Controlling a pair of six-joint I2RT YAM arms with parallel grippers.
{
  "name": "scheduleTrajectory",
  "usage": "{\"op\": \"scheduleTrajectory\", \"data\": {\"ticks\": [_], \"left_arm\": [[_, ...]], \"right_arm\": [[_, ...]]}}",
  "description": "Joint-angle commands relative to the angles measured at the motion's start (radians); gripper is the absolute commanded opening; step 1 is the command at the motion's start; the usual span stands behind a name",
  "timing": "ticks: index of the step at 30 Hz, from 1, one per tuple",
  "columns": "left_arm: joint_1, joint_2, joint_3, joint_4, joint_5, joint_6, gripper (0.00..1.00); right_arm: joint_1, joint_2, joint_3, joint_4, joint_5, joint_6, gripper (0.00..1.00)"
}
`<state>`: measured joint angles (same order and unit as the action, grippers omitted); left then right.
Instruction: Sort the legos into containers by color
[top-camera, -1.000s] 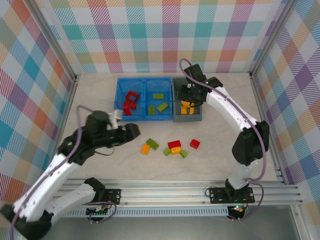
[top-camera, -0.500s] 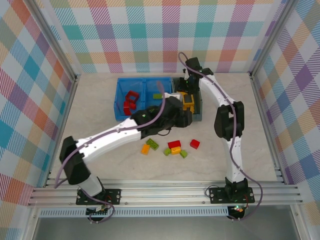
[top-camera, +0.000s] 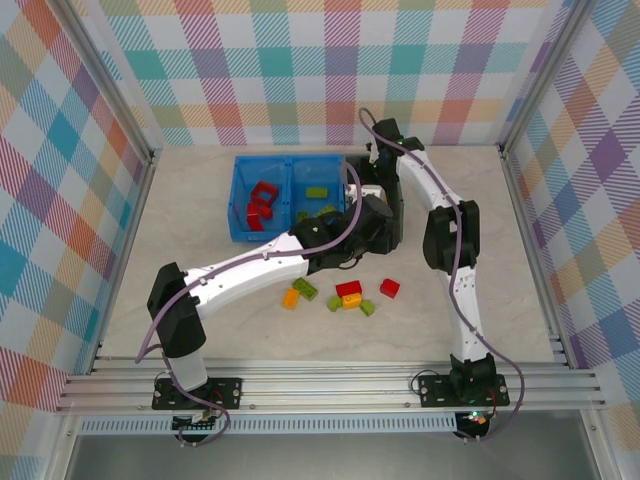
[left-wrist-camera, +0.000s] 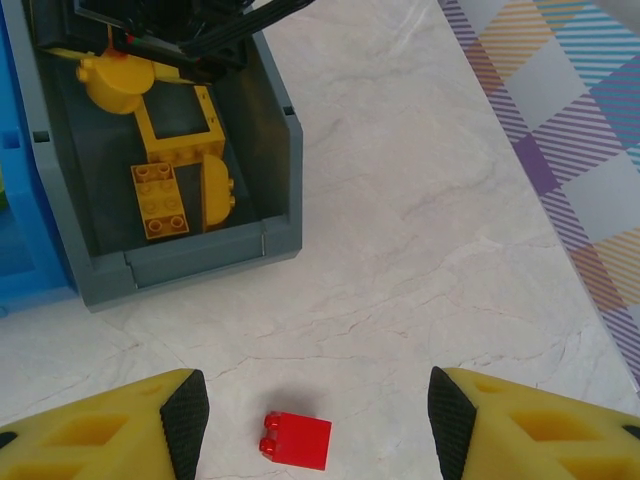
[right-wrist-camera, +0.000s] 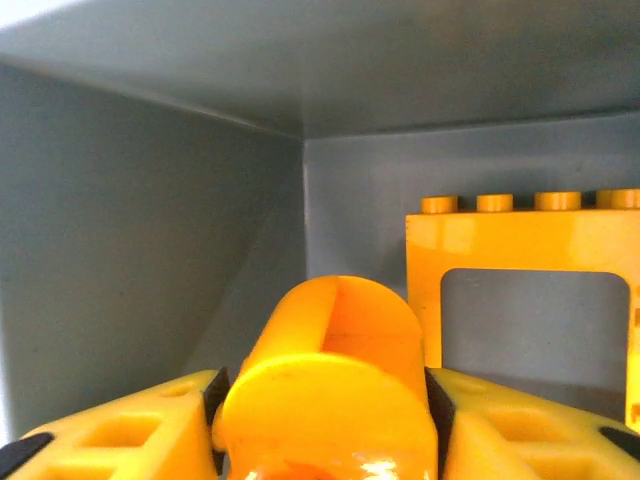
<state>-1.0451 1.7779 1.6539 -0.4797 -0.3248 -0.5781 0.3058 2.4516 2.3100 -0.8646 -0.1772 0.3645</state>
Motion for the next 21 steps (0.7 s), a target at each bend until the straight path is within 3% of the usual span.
{"op": "scheduleTrajectory", "data": {"ticks": [1,7,13,16,21], "left_arm": [[-0.013,-0.064,-0.031,-0.024,-0.035,0.007,0.62],[-0.015,-0.132,-0.104,-0.035,-0.048,-0.015,0.62],[-0.015,-0.156,-0.148,-0.091,-0.033,-0.012,0.62],[-0.012,-0.121,-0.133,-0.134,0.013,-0.006,0.64],[-0.012,-0.004,-0.083,-0.135,0.159,0.148,0.68]], "right_arm": [[-0.007,-0.021,0.032,-0.026,-0.02,-0.011,0.57],[-0.007,-0.111,0.025,-0.043,-0.003,-0.032,0.59],[0.003,-0.319,-0.056,-0.027,0.033,-0.047,0.56],[0.014,-0.491,-0.19,-0.013,0.111,-0.04,0.55],[0.014,-0.863,-0.557,0.003,0.207,0.043,0.58]]}}
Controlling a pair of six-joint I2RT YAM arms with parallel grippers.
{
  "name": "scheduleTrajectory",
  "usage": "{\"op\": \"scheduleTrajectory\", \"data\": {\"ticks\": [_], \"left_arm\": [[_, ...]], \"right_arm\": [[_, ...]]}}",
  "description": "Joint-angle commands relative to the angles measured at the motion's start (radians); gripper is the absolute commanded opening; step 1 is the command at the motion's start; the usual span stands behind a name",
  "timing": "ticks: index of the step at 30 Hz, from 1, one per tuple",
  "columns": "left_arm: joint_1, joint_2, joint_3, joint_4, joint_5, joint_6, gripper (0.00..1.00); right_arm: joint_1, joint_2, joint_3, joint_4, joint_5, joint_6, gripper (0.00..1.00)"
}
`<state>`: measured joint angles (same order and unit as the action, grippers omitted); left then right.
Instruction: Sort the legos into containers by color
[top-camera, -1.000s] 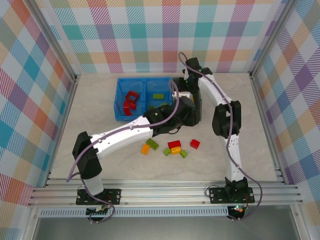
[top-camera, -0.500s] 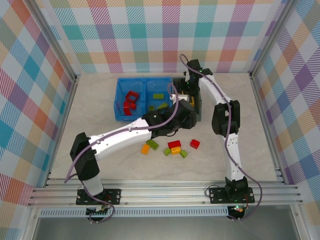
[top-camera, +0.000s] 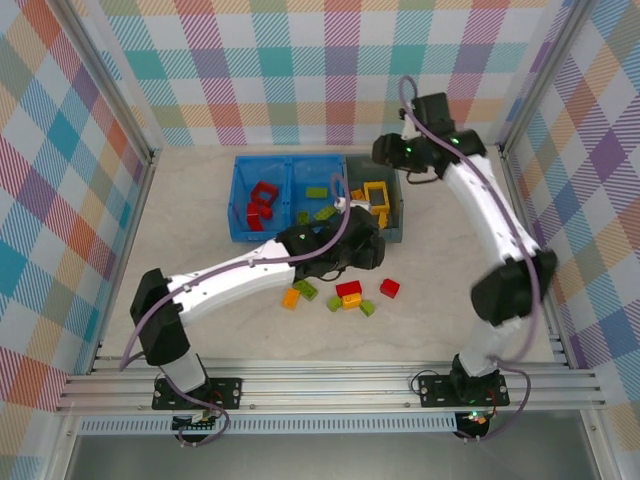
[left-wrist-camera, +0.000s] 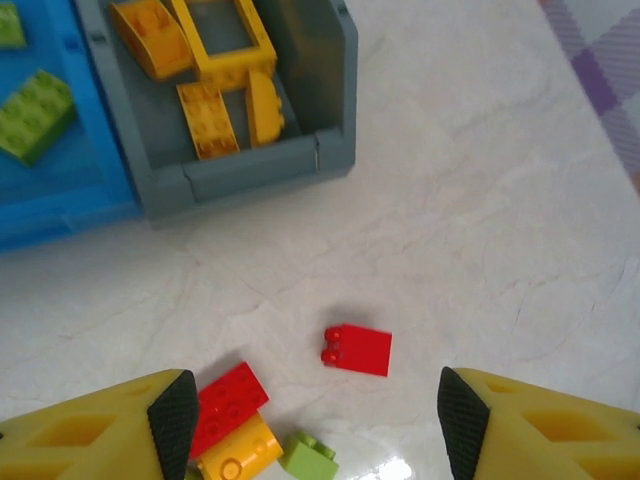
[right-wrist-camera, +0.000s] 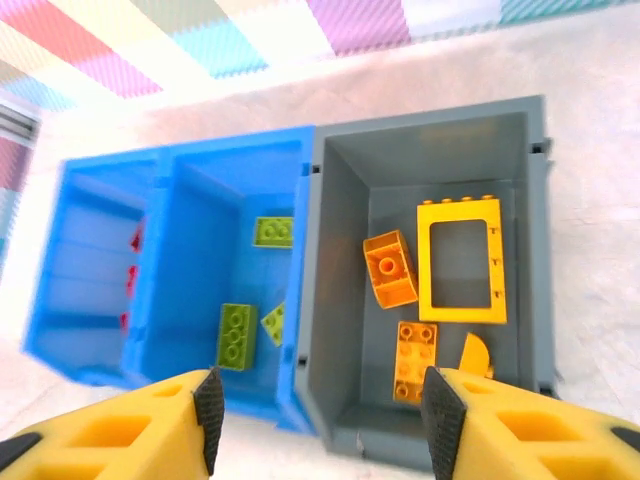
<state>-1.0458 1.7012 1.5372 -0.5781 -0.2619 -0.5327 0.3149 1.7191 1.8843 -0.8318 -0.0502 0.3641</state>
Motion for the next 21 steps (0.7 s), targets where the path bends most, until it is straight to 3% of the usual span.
{"op": "scheduleTrajectory", "data": {"ticks": [1,5,11,21], "left_arm": [[-0.011,0.11,0.055,-0.039,0.128,0.147,0.69],[-0.011,0.281,0.196,-0.122,0.188,0.222,0.69],[-0.023,0.49,0.37,-0.202,0.181,0.206,0.71],[-0.05,0.63,0.468,-0.239,0.178,0.152,0.73]], "right_arm": [[0.007,-0.212,-0.2,-0.038,0.092,0.061,0.59],[0.007,-0.533,-0.418,-0.076,0.098,0.095,0.68],[0.007,-0.85,-0.519,-0.152,-0.067,0.053,0.82],[0.007,-0.977,-0.407,-0.399,-0.067,0.053,0.87]]}}
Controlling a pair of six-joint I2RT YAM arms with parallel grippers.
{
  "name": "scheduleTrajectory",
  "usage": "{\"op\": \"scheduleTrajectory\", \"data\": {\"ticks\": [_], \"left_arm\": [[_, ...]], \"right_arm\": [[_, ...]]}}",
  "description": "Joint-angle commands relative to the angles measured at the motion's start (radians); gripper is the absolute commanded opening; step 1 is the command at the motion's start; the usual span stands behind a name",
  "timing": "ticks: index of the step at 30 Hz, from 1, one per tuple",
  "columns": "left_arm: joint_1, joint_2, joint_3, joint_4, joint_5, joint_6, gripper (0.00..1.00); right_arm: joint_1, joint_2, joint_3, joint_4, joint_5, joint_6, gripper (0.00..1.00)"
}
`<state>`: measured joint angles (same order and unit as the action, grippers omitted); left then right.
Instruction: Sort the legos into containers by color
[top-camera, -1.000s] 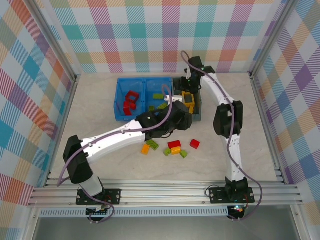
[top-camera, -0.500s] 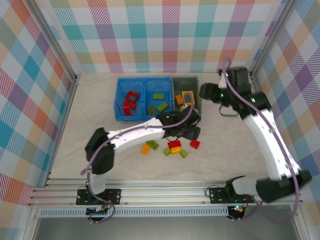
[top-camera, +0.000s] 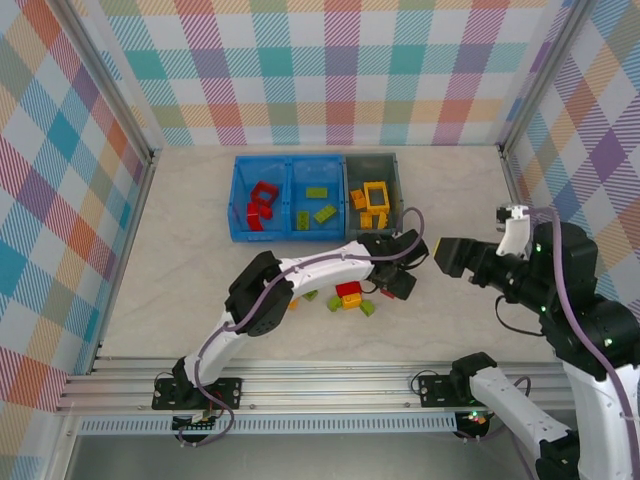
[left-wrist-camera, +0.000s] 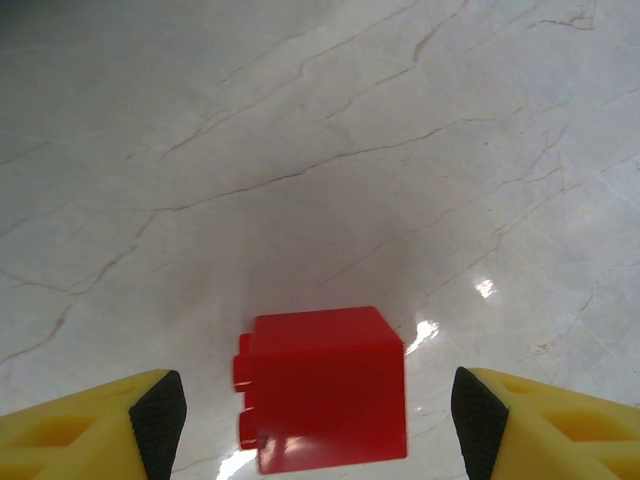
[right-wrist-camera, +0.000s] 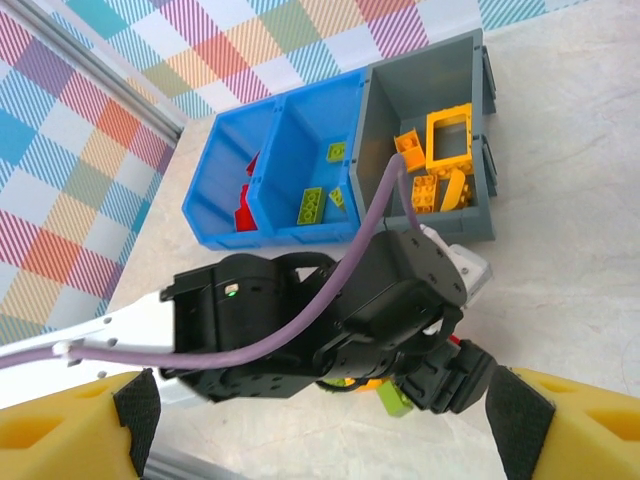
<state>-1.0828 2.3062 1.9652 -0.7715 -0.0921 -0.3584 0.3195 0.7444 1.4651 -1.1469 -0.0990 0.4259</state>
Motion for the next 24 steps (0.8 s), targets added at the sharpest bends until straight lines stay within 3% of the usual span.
{"op": "scheduleTrajectory", "data": {"ticks": [1,7,14,19,22,24], "left_arm": [[-0.015,0.034,0.041,-0.044,0.008,-0.023,0.73],[-0.017,0.07,0.043,-0.034,-0.029,-0.022,0.66],[-0.017,0.05,0.036,0.01,-0.048,-0.014,0.44],[-0.01,-0.132,-0.076,0.047,-0.11,-0.041,0.4],[0.035,-0.296,-0.194,0.055,-0.116,-0.066,0.39],[0.085,-0.409,-0.282,0.044,-0.129,-0.075,0.4]], "right_arm": [[0.002,-0.006,0.008,-0.086,-0.016,-0.004,0.86],[0.003,-0.017,-0.038,-0.055,-0.034,0.009,0.84],[0.003,-0.013,-0.06,-0.043,-0.05,0.003,0.82],[0.002,-0.002,-0.095,0.002,-0.134,-0.05,0.79],[0.004,0.042,-0.121,0.04,-0.233,-0.099,0.73],[0.03,0.078,-0.145,0.072,-0.236,-0.119,0.72]]}}
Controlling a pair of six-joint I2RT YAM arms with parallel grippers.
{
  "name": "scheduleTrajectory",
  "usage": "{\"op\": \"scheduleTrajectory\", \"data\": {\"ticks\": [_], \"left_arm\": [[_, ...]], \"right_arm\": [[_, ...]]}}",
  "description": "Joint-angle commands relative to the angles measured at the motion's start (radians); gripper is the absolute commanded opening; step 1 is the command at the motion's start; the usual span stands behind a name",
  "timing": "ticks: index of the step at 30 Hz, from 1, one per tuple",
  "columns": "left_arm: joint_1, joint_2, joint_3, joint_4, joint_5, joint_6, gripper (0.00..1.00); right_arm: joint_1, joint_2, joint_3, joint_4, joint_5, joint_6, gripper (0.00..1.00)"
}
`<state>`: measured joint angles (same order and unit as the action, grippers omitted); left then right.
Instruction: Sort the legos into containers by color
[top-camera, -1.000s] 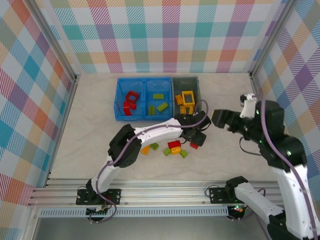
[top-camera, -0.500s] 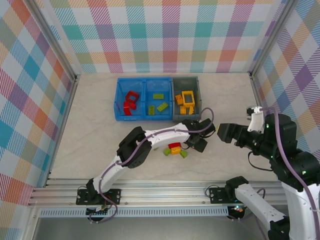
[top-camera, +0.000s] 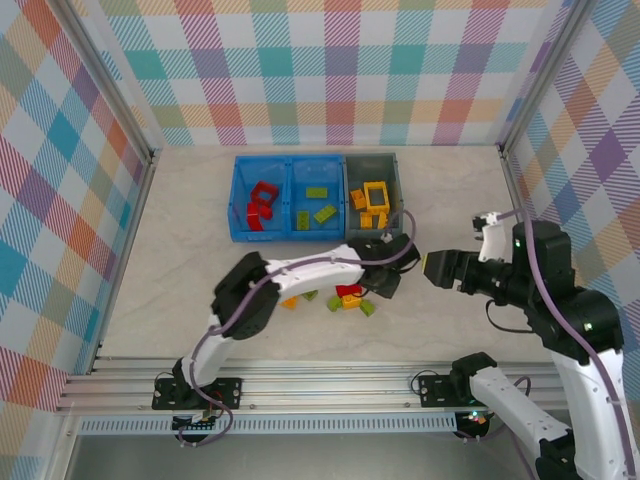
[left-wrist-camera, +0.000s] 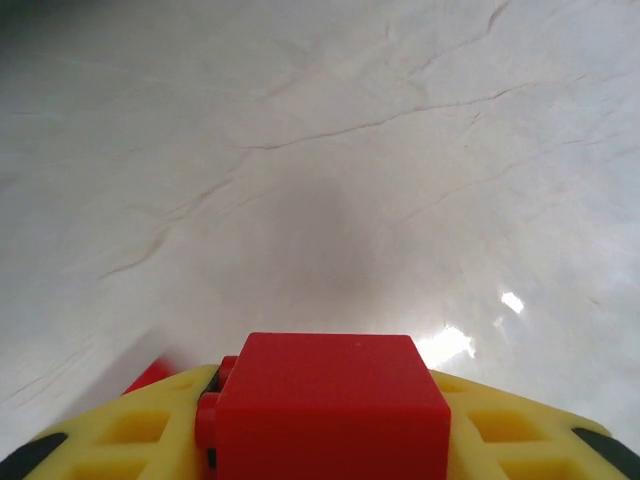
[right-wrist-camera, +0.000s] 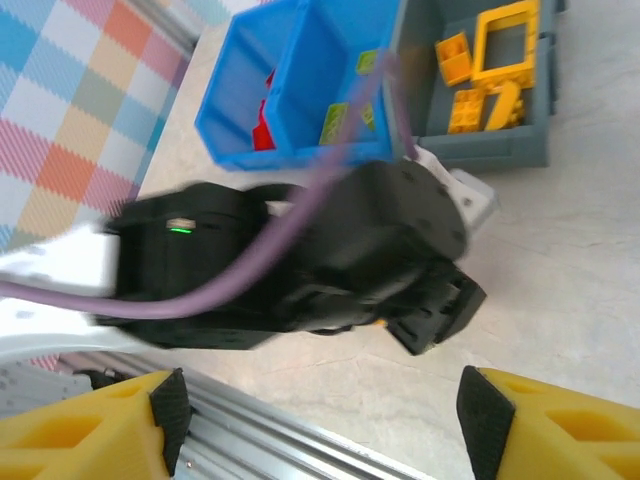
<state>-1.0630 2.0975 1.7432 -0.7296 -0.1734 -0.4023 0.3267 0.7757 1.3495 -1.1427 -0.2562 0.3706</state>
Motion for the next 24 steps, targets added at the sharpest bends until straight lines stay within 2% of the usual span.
{"op": "scheduleTrajectory", "data": {"ticks": [1,6,9,13,17,20,24], "left_arm": [[0.09,-0.247,-0.098,-0.005,-0.05,-0.033,0.4],[0.297,-0.473,-0.289,-0.04,-0.028,-0.04,0.39],[0.438,-0.551,-0.354,-0.051,-0.012,-0.013,0.4],[0.593,-0.534,-0.367,-0.038,0.025,0.026,0.41],[0.681,-0.422,-0.337,0.018,0.079,0.025,0.41],[0.725,-0.336,-0.299,0.061,0.128,0.01,0.41],[0.768,-0.239,-0.246,0.083,0.174,-0.002,0.41]], "right_arm": [[0.056,0.062,-0.037,0.087,-0.056,-0.068,0.72],[0.422,0.203,-0.041,0.205,0.213,-0.051,0.73],[0.577,0.316,-0.042,0.313,0.268,-0.025,0.73],[0.702,0.439,-0.046,0.494,0.292,-0.004,0.74],[0.822,0.561,-0.023,0.65,0.395,-0.006,0.75],[0.868,0.62,-0.02,0.737,0.457,0.002,0.76],[0.871,0.655,-0.017,0.758,0.469,0.035,0.76]]}}
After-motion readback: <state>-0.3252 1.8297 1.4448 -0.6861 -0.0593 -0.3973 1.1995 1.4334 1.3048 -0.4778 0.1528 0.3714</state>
